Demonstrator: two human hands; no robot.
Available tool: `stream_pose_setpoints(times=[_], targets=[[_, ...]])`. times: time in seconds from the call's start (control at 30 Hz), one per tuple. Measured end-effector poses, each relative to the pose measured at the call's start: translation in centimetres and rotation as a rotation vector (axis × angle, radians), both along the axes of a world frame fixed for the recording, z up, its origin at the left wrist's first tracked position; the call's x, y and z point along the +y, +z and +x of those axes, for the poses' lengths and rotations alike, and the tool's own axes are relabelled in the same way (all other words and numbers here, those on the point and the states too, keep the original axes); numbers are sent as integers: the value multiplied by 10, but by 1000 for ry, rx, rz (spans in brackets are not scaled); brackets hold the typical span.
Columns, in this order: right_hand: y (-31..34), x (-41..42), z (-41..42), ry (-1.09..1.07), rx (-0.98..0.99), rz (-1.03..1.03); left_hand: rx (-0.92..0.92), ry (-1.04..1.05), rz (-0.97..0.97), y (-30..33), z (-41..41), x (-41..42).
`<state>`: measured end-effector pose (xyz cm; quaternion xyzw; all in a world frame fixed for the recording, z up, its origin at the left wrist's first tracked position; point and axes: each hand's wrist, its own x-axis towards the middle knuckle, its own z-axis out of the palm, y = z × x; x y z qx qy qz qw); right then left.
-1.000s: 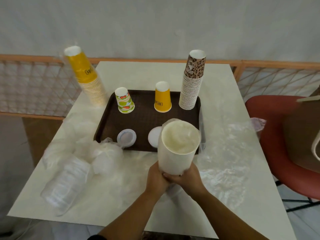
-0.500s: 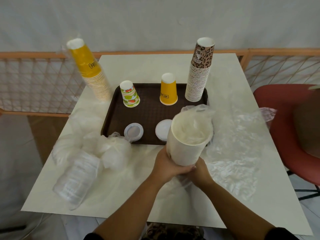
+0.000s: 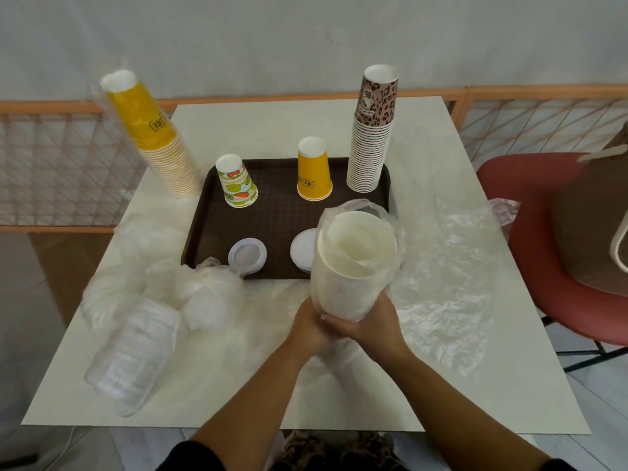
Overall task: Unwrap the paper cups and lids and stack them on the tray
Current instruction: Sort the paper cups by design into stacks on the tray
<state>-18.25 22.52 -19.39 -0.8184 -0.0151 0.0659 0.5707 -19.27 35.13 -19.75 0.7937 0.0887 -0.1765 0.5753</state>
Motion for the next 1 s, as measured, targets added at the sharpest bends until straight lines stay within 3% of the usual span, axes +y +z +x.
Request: stream_pose_setpoints(times=[0.13,0.3,0.47,0.67,0.83,0.87,1.0], targets=[[-18,0,2,-18,-103,-143,-26,-156,-34,7,4,21],[-46,-9,4,144,-45,-383,-183,62,-23,21,1,9],[-19,-21,3,190,25,-153,-141,154,64,17,2,-11],[6,-37,-13,275,45,70,-33,144,4,-9,2,-16],[-1,-9,-8,29,-4,30,-150,107,47,-13,2,-17],[-5,-5,-6,-18,-7,-1,-189,89,154,-14,-1,-16],[-18,-4,-6,-47,43,-74,-43,-84,164,-18,-3,-6]])
